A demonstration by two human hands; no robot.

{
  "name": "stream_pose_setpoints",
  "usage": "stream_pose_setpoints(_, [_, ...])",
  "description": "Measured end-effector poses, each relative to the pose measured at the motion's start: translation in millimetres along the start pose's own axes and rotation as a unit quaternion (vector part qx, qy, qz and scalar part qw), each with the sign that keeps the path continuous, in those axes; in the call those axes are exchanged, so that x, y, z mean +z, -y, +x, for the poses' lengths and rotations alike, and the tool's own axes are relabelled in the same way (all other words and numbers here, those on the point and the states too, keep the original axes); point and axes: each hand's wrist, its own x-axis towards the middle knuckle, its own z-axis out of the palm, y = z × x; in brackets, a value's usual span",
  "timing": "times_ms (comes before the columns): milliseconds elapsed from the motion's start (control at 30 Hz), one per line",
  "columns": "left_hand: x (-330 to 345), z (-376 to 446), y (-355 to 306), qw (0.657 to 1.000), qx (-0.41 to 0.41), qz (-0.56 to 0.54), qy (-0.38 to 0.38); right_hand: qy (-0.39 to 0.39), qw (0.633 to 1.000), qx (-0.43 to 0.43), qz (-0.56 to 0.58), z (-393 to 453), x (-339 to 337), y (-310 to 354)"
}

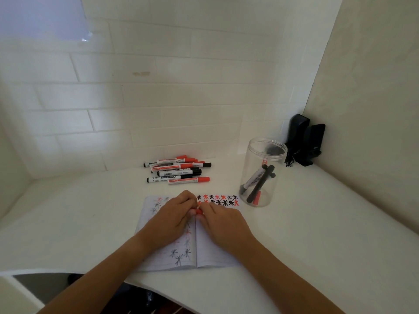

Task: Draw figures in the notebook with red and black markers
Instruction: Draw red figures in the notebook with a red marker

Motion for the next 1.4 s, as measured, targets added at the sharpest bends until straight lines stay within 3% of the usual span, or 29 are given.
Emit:
stream_pose_setpoints(333, [-4,3,-5,0.999,0.006,-0.022,0.039,0.01,0.998,-0.049,-0.024,-4,-3,-10])
stream_pose_setpoints(800, [0,1,1,0.999,0.021,0.034,-0.006,0.049,0.999,0.016,-0.006,-4,-9,-4])
stream_pose_setpoints(967, [0,1,9,0.989,-0.086,0.073,-0.101,0.051,0.988,0.126,0.071,-6,-14,-9])
stream_pose_setpoints(1100, [1,0,14,0.976,-0.173,0.088,-0.098,0.076,0.974,0.168,0.134,-5,-20,-19])
stream_pose_setpoints(1267, [1,-1,9,0.971,-0.21,0.069,-0.095,0.033,0.973,0.151,0.17,-9,-18,-30])
stream_pose_setpoints(1400, [-1,0,5,0.977,-0.185,0.071,-0.085,0.024,0.963,0.176,0.203,-10,-15,-32])
